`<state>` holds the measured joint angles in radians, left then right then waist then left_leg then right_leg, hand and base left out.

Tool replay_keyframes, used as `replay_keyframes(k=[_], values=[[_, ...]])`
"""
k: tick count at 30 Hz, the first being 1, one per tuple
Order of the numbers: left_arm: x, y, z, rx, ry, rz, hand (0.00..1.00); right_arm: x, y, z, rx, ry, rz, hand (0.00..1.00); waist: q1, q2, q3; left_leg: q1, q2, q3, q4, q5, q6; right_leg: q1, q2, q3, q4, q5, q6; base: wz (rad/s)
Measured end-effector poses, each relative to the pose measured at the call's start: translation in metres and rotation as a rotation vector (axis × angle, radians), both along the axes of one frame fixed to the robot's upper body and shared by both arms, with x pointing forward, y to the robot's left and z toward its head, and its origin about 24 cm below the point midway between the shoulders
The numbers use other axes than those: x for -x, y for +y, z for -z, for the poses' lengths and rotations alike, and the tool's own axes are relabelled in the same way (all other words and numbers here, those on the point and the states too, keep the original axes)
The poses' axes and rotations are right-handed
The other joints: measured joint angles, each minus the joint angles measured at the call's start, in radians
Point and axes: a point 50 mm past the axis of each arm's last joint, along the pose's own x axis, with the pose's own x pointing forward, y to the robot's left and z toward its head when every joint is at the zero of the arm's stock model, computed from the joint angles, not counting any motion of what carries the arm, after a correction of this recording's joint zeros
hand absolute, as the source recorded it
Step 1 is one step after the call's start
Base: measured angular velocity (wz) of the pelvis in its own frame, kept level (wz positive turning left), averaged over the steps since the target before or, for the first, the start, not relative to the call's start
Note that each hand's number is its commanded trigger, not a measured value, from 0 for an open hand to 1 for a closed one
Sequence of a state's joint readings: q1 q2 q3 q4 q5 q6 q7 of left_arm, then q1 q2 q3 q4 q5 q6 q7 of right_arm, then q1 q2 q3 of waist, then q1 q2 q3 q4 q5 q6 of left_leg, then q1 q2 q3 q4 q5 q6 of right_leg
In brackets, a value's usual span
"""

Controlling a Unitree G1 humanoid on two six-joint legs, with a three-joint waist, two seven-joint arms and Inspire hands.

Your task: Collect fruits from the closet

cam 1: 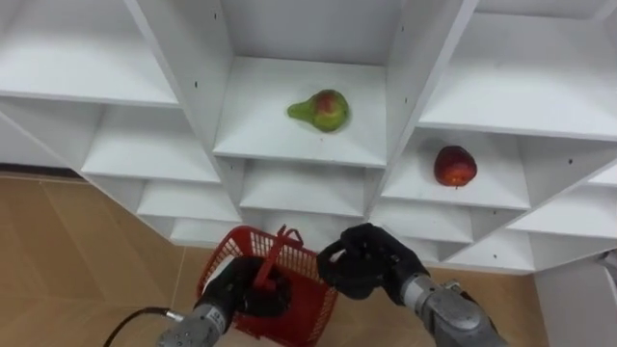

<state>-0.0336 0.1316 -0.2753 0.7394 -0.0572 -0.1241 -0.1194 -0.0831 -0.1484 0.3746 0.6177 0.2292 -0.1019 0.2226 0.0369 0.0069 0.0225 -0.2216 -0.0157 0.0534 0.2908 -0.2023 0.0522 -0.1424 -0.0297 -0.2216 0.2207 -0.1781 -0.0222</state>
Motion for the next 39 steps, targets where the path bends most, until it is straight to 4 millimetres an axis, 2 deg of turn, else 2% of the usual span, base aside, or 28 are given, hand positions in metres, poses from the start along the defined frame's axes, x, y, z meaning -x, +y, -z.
replay_keyframes(k=[3,11,17,26,39], values=[[-0.001,-0.003,-0.002,0.006,-0.011,0.012,1.00,0.001,0.005,0.000,-0.002,0.002,-0.025,1.00,0.000,0.007,-0.0006,-0.002,0.001,0.000,0.000,0.001,-0.001,-0.003,0.001,-0.001,0.001,0.000,0.000,0.00],[-0.003,-0.009,-0.005,0.031,-0.025,0.031,1.00,-0.005,0.016,-0.001,-0.019,0.000,-0.061,1.00,0.000,0.006,-0.0003,-0.007,0.001,-0.001,0.000,0.009,0.000,-0.018,-0.003,-0.002,0.018,0.001,-0.002,0.00],[-0.005,-0.017,-0.007,0.061,-0.033,0.055,1.00,-0.002,0.014,0.008,-0.004,0.049,-0.050,1.00,-0.001,0.001,0.0019,-0.008,0.000,-0.001,-0.001,0.011,0.001,-0.020,-0.004,-0.002,0.022,0.002,-0.003,0.00],[-0.011,-0.025,-0.012,0.091,-0.056,0.069,1.00,-0.006,0.010,0.008,0.008,0.050,-0.014,1.00,-0.004,-0.009,0.0065,-0.013,0.001,-0.001,0.001,0.011,0.001,-0.025,-0.004,-0.003,0.022,0.002,-0.003,0.00],[-0.012,-0.027,-0.013,0.149,-0.052,0.010,1.00,-0.009,0.012,0.009,0.031,0.043,0.085,1.00,0.000,-0.006,0.0076,0.003,0.001,0.002,0.000,0.011,0.001,-0.007,-0.002,0.009,0.018,0.003,-0.005,0.00]])
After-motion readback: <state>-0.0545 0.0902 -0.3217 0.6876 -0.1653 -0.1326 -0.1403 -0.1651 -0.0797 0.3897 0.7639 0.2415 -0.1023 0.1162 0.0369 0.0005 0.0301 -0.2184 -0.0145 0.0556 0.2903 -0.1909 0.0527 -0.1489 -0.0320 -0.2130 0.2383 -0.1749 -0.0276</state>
